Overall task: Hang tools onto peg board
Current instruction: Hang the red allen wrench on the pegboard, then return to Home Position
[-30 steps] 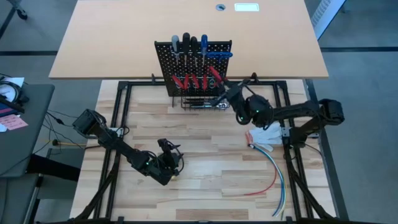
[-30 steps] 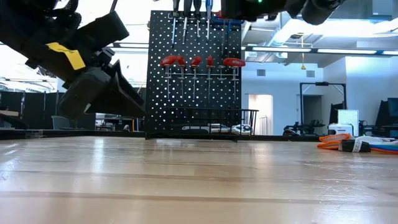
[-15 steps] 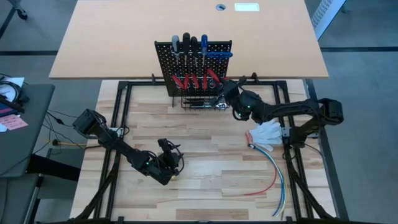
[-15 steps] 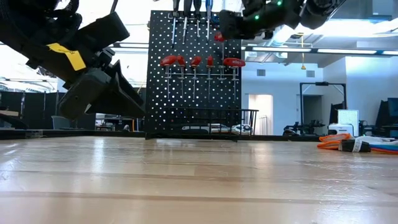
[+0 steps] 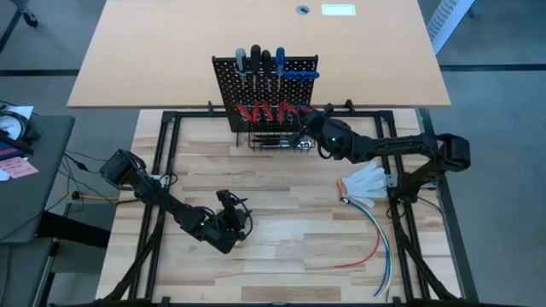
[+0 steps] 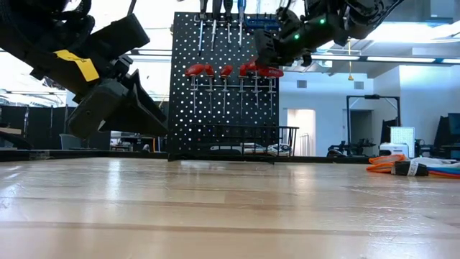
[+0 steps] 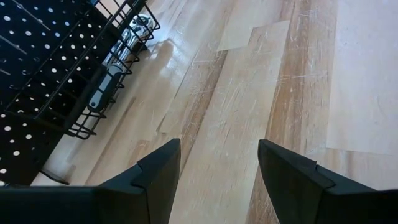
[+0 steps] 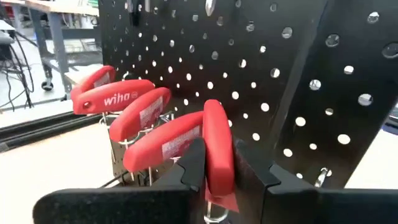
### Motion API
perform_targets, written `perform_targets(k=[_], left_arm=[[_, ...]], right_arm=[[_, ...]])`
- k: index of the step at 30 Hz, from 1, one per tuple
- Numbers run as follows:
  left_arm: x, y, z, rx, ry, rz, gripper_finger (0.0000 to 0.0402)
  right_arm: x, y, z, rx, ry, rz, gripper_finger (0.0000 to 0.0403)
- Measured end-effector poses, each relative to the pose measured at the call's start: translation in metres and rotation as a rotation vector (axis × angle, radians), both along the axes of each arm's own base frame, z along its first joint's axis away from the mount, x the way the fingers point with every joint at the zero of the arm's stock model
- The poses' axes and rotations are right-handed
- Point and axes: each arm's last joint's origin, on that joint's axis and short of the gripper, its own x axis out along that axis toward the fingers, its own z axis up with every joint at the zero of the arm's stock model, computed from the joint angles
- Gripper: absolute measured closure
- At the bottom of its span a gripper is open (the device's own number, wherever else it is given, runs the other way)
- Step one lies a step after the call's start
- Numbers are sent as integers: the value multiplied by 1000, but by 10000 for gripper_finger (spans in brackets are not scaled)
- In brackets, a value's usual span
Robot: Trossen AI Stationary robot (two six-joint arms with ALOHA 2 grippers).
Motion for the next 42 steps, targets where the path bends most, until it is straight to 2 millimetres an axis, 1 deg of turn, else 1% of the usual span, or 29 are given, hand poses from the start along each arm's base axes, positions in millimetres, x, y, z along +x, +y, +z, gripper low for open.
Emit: perform_targets(k=[3,5,9,12,15,17,20,22,24,26,29,31,33,34,36,38,40,42], left_arm=[[0,0,0,0,0,0,194],[0,0,0,0,0,0,194],[0,0,0,0,0,1,194],[0,0,0,-2,-2,2,194],[0,0,0,-10,-8,7,194],[0,0,0,-19,-15,13,194],[-1,-1,0,-40,-31,21,194],[-1,-2,0,-60,-35,20,194],[-2,-2,1,-83,-28,5,199],[-4,0,0,-94,-41,3,210],[-14,5,-9,-128,-94,-4,233],[-17,10,-13,-205,-171,-43,252],[-18,18,-14,-325,-268,-143,273],[-17,22,-12,-387,-323,-212,285],[-17,32,-3,-477,-455,-330,309],[-17,41,8,-509,-588,-383,333],[-17,50,17,-480,-644,-380,357],[-17,60,27,-432,-652,-362,380]], right_arm=[[0,2,0,-10,10,8,336],[1,5,1,-14,14,18,319],[0,13,7,-56,35,45,267],[-6,23,21,-90,19,73,227],[-18,40,36,-98,30,122,200],[-29,53,44,-91,65,165,191],[-49,75,52,-74,140,241,188],[-65,87,53,-48,177,288,193],[-82,97,46,5,199,323,203],[-98,105,31,109,169,348,217],[-120,121,-11,278,124,408,240],[-130,133,-43,360,91,461,256],[-138,143,-67,407,32,525,272],[-141,148,-74,426,-15,560,280],[-147,155,-87,469,-92,617,296],[-151,159,-98,533,-136,632,315],[-152,159,-101,597,-198,581,335],[-152,158,-97,600,-221,574,355]])
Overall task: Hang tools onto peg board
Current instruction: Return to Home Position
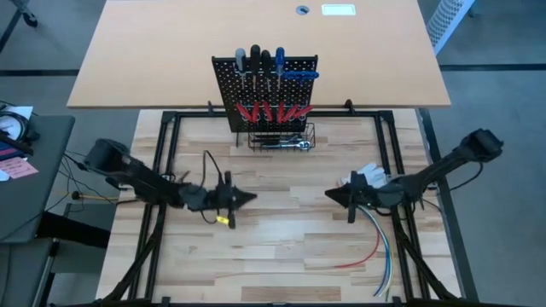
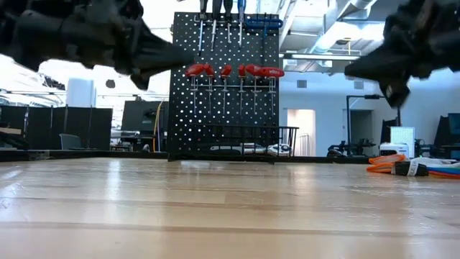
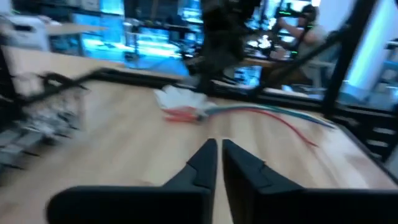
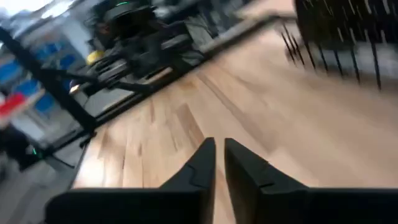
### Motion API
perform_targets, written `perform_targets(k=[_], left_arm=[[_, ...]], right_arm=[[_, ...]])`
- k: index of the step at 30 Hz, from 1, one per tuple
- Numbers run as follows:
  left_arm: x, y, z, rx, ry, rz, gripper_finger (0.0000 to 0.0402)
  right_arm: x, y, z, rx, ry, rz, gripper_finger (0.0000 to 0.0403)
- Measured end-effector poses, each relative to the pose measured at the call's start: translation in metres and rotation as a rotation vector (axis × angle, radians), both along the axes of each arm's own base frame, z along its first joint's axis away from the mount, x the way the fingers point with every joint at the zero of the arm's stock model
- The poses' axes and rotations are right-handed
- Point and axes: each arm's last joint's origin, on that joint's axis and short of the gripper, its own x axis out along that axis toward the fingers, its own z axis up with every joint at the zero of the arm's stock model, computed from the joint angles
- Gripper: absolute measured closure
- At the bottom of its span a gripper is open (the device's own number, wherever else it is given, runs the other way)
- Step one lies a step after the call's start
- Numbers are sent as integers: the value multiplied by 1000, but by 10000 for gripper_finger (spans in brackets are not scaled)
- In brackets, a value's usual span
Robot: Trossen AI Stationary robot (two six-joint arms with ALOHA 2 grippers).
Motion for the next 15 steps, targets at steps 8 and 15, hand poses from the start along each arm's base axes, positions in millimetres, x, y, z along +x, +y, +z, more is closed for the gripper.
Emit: perform_targets(k=[8,15], left_arm=[[-35,45,56,42,38,147,397],[-87,70,85,30,37,243,401]], right_arm=[[-20,-10,50,-320,-148,61,397],[-69,-39,69,-363,-263,106,400]])
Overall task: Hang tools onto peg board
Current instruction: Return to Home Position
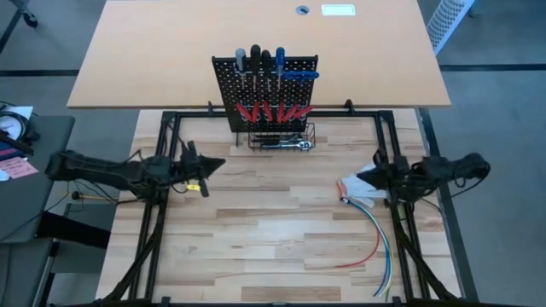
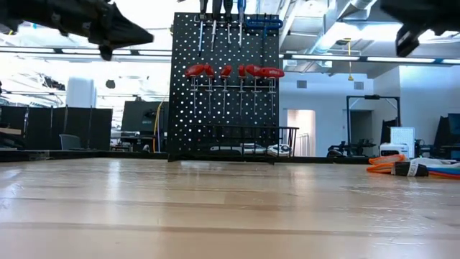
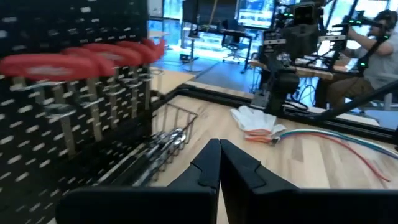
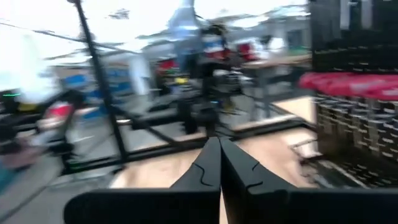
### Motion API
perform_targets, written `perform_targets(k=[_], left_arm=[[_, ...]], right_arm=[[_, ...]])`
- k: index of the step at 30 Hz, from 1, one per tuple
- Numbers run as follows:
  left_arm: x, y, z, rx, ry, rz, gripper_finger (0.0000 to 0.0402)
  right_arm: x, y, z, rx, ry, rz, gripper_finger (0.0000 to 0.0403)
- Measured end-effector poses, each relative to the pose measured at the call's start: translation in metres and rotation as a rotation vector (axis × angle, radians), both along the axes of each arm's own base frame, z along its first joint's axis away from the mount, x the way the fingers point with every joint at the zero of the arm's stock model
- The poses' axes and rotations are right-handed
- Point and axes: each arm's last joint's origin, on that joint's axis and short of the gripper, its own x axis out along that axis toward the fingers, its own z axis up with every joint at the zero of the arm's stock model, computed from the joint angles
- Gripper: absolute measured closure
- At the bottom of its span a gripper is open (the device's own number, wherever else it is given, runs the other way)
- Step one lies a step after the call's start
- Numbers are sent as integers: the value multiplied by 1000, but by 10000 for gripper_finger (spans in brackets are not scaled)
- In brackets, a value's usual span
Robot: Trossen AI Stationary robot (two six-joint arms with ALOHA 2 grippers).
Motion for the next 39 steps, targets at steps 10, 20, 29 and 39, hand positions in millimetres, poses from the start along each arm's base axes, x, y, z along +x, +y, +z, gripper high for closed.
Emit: perform_targets(k=[10,20,29,39], left_arm=[[-22,5,-9,-32,79,24,401],[-49,9,-32,-15,-26,40,401],[-72,10,-53,-65,13,37,401],[-60,4,-73,-24,-104,-153,401]], right_arm=[[-5,-1,-18,-179,12,304,401],[5,-5,-53,-165,-29,306,402],[6,-7,-57,-167,-44,322,402],[6,-6,-56,-202,-61,398,402]])
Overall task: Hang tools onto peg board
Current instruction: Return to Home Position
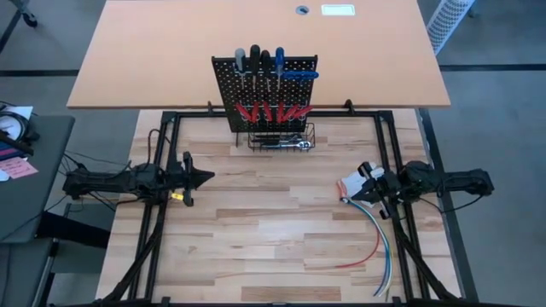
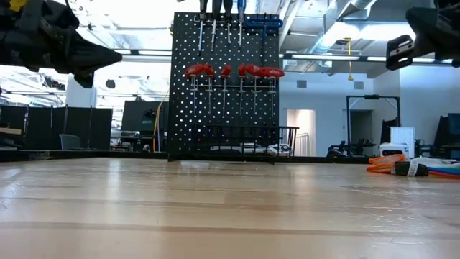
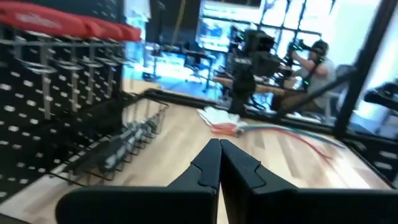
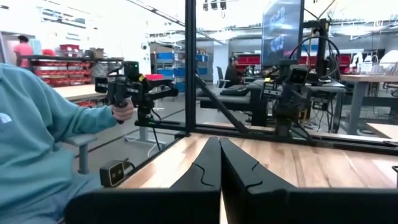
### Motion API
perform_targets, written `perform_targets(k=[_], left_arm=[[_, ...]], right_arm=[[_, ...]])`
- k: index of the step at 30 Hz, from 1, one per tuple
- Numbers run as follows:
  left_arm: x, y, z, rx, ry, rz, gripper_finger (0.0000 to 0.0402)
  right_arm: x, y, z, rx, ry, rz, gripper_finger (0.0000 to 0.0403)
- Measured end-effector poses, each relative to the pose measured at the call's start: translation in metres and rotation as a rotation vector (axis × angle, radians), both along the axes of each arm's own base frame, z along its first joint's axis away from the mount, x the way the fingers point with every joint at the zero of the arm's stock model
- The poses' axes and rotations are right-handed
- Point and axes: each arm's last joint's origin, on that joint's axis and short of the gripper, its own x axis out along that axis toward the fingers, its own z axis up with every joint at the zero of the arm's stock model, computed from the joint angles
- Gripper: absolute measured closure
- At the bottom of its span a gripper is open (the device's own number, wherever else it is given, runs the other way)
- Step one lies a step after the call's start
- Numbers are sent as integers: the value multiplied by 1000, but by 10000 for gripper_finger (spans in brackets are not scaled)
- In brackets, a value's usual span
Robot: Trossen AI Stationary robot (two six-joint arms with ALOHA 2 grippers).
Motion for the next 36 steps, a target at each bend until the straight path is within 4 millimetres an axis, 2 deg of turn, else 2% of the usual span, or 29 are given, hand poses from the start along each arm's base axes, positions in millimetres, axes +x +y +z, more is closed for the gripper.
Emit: perform_targets(k=[5,10,17,24,36], left_arm=[[0,-1,0,10,8,-40,401],[1,-2,-2,96,34,-72,401],[1,-3,-3,166,49,-107,401],[1,-3,-3,150,46,-103,401],[1,-3,-3,55,30,-106,401]], right_arm=[[0,0,-1,-30,-5,-3,402],[0,0,-2,-63,0,-8,398],[3,-4,-12,-11,118,-90,392],[4,-13,-15,87,170,-307,390],[4,-14,-14,110,177,-317,390]])
